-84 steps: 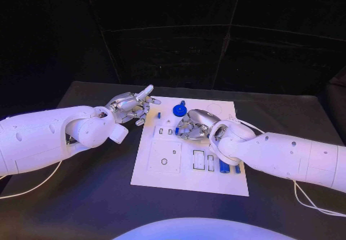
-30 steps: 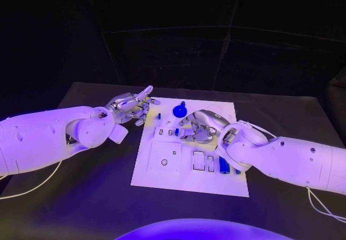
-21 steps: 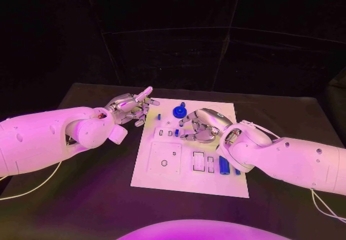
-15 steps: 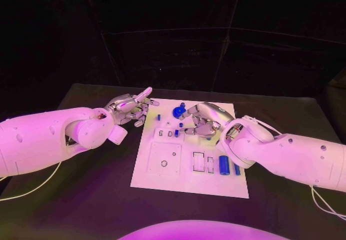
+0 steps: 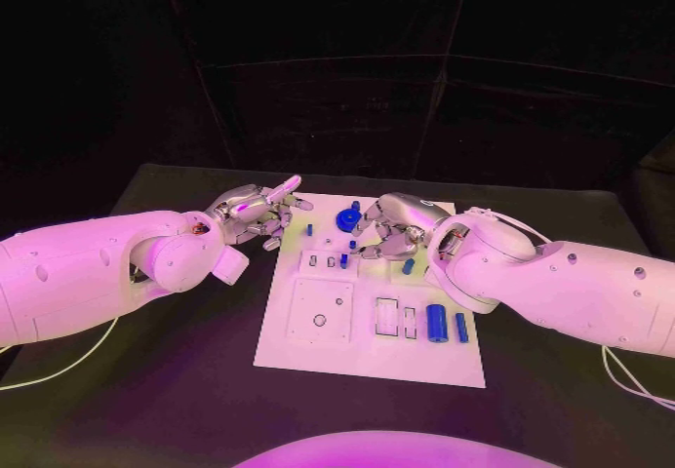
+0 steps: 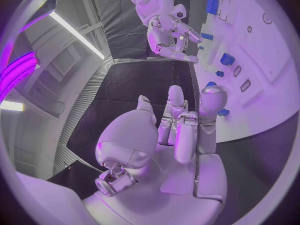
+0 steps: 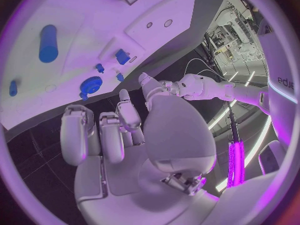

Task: Assemble the parts on the task board

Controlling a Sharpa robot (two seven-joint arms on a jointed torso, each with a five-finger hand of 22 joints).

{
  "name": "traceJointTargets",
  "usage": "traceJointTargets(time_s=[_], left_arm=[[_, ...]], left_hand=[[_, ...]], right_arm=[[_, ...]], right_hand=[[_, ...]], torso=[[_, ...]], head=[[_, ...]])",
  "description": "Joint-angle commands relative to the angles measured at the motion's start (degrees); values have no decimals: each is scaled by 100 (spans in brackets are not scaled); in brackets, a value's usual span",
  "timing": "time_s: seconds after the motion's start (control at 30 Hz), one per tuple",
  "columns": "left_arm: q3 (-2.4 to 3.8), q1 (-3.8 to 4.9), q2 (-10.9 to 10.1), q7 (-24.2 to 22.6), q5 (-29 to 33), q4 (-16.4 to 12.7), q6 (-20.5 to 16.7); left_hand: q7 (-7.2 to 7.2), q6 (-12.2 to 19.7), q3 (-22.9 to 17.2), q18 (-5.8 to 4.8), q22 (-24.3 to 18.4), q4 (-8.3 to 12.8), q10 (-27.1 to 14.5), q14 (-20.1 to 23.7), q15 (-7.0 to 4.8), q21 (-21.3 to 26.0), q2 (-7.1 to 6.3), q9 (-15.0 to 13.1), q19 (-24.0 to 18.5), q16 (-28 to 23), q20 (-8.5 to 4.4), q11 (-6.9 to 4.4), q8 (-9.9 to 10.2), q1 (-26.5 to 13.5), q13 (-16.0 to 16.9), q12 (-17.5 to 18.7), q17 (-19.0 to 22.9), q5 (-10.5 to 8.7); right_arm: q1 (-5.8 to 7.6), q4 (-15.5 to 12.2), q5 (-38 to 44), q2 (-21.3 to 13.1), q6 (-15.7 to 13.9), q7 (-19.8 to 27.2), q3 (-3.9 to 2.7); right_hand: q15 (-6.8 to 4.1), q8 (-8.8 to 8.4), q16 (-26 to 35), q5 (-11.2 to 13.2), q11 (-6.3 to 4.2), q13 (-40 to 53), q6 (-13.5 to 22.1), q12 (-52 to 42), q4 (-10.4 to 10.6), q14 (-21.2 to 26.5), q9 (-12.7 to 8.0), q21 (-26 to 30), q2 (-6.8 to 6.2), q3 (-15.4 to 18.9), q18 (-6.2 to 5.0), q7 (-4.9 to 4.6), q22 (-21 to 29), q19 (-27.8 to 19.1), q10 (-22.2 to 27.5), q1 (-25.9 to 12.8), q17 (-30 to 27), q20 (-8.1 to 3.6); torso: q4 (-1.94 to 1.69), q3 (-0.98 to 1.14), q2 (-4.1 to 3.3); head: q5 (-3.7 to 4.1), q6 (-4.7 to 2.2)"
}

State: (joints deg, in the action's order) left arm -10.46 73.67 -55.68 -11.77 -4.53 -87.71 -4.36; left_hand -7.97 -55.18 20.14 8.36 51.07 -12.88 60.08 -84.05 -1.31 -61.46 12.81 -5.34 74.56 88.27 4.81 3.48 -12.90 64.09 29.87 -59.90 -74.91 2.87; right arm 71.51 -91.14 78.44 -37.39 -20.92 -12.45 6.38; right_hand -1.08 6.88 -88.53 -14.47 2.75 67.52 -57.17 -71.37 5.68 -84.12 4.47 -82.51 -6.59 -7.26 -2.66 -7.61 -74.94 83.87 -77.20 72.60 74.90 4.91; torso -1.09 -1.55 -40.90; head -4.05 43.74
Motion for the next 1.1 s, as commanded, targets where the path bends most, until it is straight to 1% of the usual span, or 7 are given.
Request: traceJointTargets(time_s=[0.03, 0.3, 0.47, 0.83, 0.9, 0.97, 1.1], left_arm=[[5, 8, 14, -28, -191, 3, 74], [5, 8, 26, -23, -205, 11, 67], [5, 8, 30, -21, -207, 12, 65], [5, 9, 27, -17, -237, 6, 63], [5, 9, 26, -17, -240, 7, 63], [5, 9, 25, -16, -242, 7, 64], [5, 9, 19, -11, -245, 6, 64]], left_hand=[[-12, 27, -4, -35, -5, 36, -40, -451, 45, 20, 1, 5, -11, -20, 21, -10, 34, 64, -9, 22, -1040, -18], [-13, 27, -6, -34, -8, 50, -45, -450, 46, 24, 0, 6, -15, -22, 21, -9, 35, 86, -11, 25, -1036, -18], [-13, 27, -8, -35, -2, 57, -47, -450, 46, 20, 0, 7, -13, -21, 22, -9, 35, 97, -12, 27, -1039, -18], [-14, 24, -17, -34, -7, 101, -54, -449, 47, 25, 0, 9, -18, -22, 24, -8, 36, 165, -16, 32, -1037, -18], [-14, 24, -18, -34, -6, 112, -55, -449, 47, 24, 0, 9, -18, -22, 24, -7, 36, 182, -16, 33, -1037, -18], [-14, 23, -22, -34, -5, 129, -56, -449, 47, 23, -1, 10, -18, -22, 24, -8, 36, 205, -17, 34, -1038, -18], [-14, 23, -28, -35, -2, 149, -56, -451, 47, 21, 2, 11, -17, -20, 25, -8, 37, 235, -18, 34, -1042, -18]], right_arm=[[25, -14, 347, 73, 577, -692, -5], [39, 44, 596, 286, 867, -1147, -6], [40, 93, 677, 407, 853, -1196, -6], [40, 296, 716, 559, 1162, -959, 1], [40, 308, 716, 567, 1202, -935, 2], [39, 316, 694, 568, 1247, -904, 3], [39, 311, 650, 547, 1305, -855, 4]], right_hand=[[-52, 31, -19, 12, -15, 21, -98, -36, 163, -542, 3, -21, -20, 142, -36, 16, -67, 66, -55, -243, 1316, -51], [-132, 168, -16, -4, -113, 128, -435, -138, 488, -541, 69, -55, 40, 475, -23, 135, -131, 95, -147, -513, 1310, -106], [-141, 168, -22, -9, -122, 173, -449, -174, 503, -543, 73, -59, 48, 512, -21, 142, -139, 99, -174, -496, 1320, -115], [-80, -157, -48, -27, -34, 250, -132, -199, -204, -552, -23, -80, 111, 136, -9, 10, -188, 111, -170, 650, 1358, -79], [-77, -211, -48, -258, -32, 267, -88, -205, -292, -552, -39, -82, 116, 21, -10, 4, -192, 110, -167, 761, 1358, -74], [-72, -267, -51, -697, -27, 268, -62, -191, -397, -553, -52, -85, 108, -191, -9, -13, -199, 110, -144, 875, 1362, -70], [-47, -322, -55, -1243, 1, 275, -52, -177, -606, -553, -62, -96, -15, -866, -7, -60, -220, 111, -122, 913, 1367, -58]], torso=[[-9, -2, -1], [-6, -8, -2], [-7, -2, -8], [-4, -2, -12], [-3, 1, -12], [-3, 4, -9], [-4, 4, -9]], head=[[6, -1], [-13, 5], [-14, 8], [-44, 27], [-49, 34], [-52, 41], [-61, 50]])
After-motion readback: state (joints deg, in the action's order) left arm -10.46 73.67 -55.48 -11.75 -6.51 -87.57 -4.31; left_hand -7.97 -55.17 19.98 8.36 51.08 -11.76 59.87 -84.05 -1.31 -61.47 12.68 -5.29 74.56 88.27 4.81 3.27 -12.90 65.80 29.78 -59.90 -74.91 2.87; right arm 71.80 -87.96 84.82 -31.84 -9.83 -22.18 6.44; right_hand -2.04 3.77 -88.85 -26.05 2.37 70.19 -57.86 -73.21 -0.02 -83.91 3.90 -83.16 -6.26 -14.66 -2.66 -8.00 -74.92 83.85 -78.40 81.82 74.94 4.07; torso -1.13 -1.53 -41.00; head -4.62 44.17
